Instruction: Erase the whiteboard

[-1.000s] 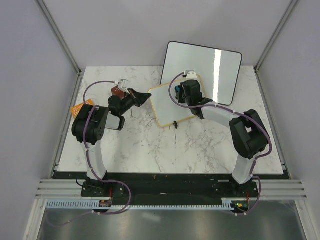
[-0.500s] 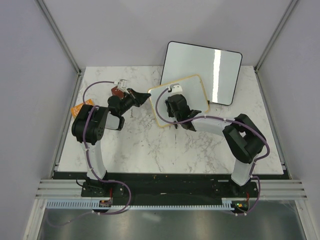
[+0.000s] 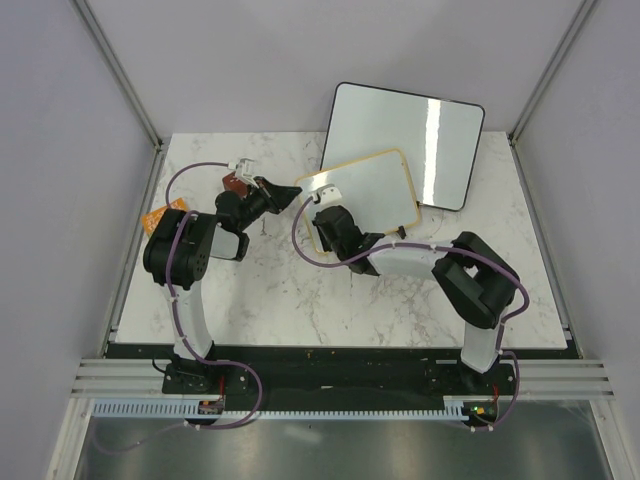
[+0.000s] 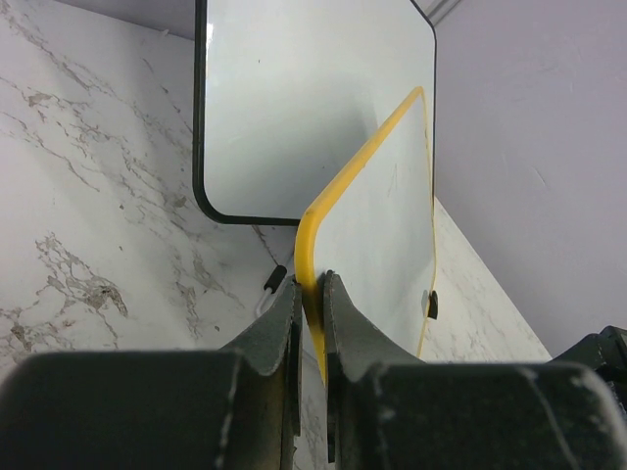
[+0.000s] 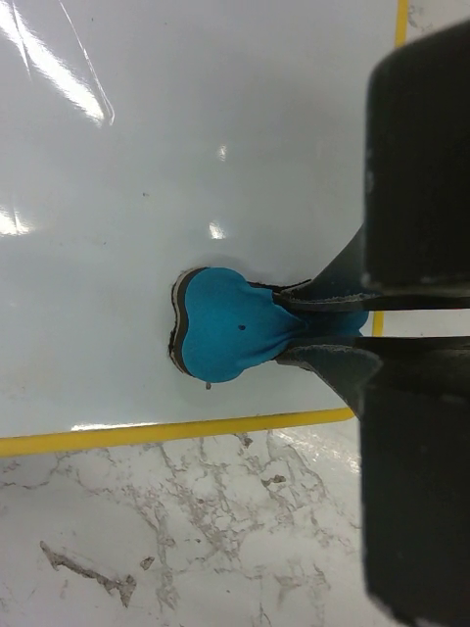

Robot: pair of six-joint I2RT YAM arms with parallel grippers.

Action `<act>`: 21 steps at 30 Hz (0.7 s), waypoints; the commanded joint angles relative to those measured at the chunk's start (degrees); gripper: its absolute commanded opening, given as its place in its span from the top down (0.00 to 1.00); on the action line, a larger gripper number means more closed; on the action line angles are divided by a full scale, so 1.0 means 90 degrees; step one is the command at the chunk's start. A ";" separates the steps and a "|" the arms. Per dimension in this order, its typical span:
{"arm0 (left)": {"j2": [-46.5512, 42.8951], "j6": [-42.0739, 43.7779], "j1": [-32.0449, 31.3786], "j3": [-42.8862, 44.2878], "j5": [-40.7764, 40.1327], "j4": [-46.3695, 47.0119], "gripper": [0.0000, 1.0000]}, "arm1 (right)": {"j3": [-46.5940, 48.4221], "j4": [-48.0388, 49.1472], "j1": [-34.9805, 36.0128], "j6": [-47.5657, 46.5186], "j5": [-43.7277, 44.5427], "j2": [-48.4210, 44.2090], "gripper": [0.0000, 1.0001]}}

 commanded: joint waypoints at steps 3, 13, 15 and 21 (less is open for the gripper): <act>-0.0087 0.0123 -0.0108 -0.0068 0.0539 0.0963 0.98 | 0.0209 -0.0972 -0.0009 -0.0125 0.0107 0.0528 1.00; -0.0204 0.0230 -0.0118 -0.0166 0.0568 0.0905 0.98 | 0.1263 -0.1304 -0.0936 -0.0115 0.0001 0.0567 1.00; -0.0204 0.0240 -0.0108 -0.0166 0.0578 0.0915 0.98 | 0.1488 -0.1420 -0.1151 -0.0174 -0.0029 0.0567 1.00; -0.0204 0.0230 -0.0108 -0.0176 0.0587 0.0944 0.98 | 0.2133 -0.1957 -0.1610 -0.0330 -0.0087 0.0713 1.00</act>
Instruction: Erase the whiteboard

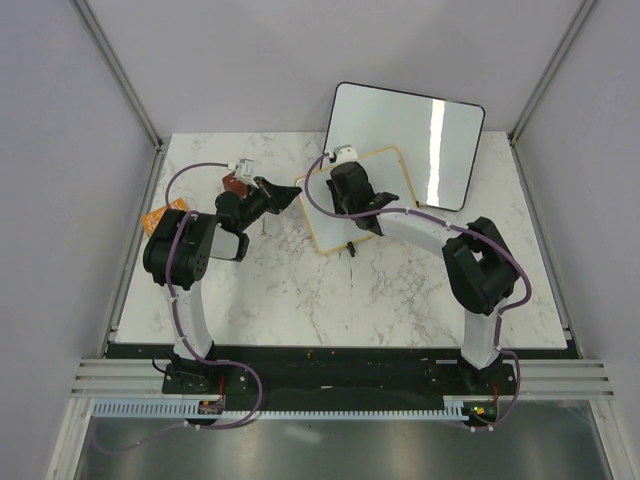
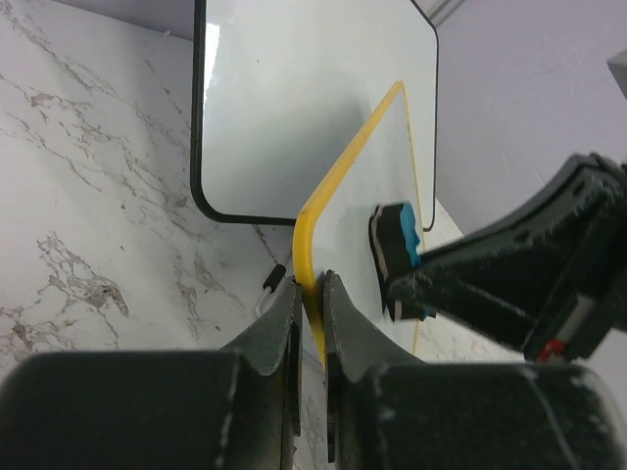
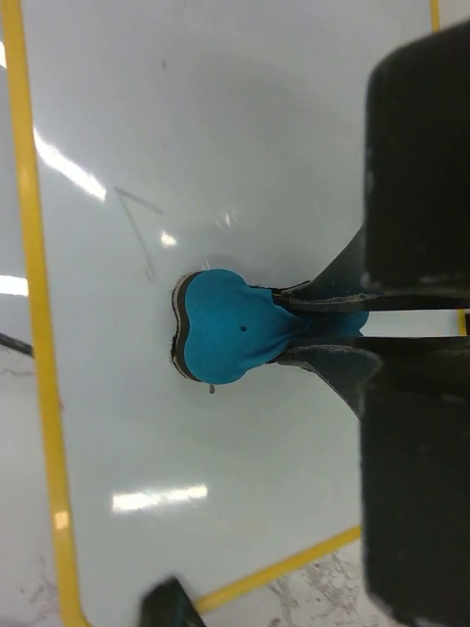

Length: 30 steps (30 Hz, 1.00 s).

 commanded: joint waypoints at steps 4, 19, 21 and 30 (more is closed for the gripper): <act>-0.0209 0.0218 -0.0108 -0.0171 0.0636 0.0934 0.98 | 0.0650 -0.0757 -0.0846 -0.0206 0.0250 0.0512 1.00; -0.0238 0.0228 -0.0117 -0.0201 0.0656 0.0964 0.98 | 0.0583 -0.1422 -0.1853 0.0253 -0.0102 0.0337 1.00; -0.0248 0.0228 -0.0118 -0.0201 0.0656 0.0964 0.98 | 0.0563 -0.1403 -0.1853 0.0233 -0.0170 0.0288 1.00; -0.0355 0.0296 -0.0118 -0.0298 0.0656 0.0925 0.98 | -0.0089 -0.1295 -0.1834 0.0399 -0.0512 -0.0044 1.00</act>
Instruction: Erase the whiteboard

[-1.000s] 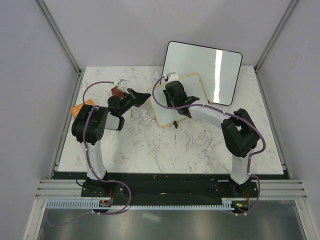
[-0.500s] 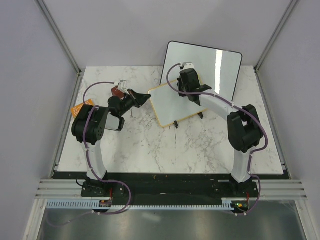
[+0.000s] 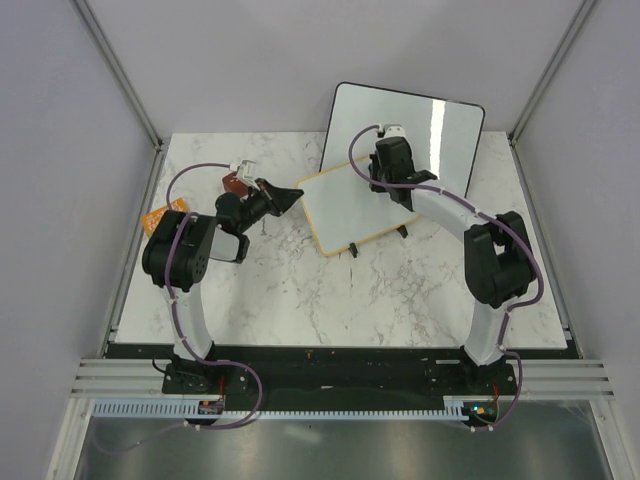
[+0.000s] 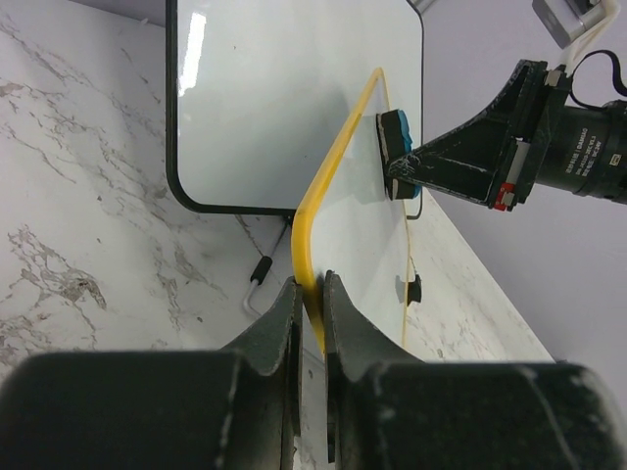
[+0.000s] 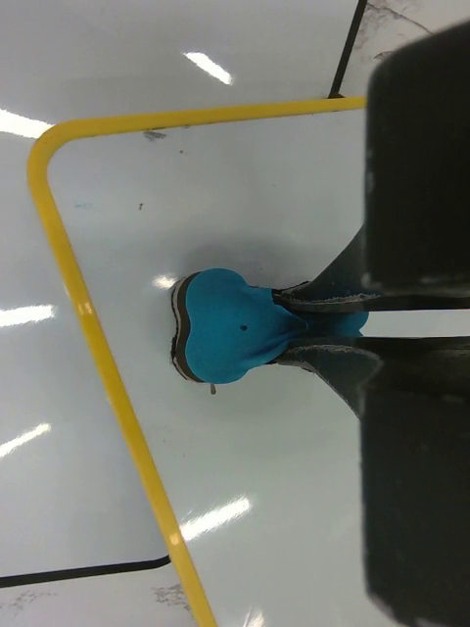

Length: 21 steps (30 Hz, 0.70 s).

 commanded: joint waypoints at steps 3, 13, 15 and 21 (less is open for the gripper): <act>-0.0312 0.0308 -0.0064 -0.0223 0.0476 0.0895 0.98 | -0.0991 -0.0479 -0.0139 0.0117 0.0139 -0.0256 1.00; -0.0507 0.0337 -0.0054 -0.0496 0.0437 0.1091 0.41 | -0.2105 -0.0274 -0.0031 0.0196 0.0168 -0.0725 1.00; -0.0624 0.0396 -0.0064 -0.0632 0.0398 0.1130 0.33 | -0.2183 -0.0254 -0.0012 0.0186 0.0168 -0.0793 1.00; -0.1082 0.0600 -0.0045 -0.1227 0.0155 0.1471 0.20 | -0.2416 0.0038 0.0095 0.0205 -0.0035 -0.1261 1.00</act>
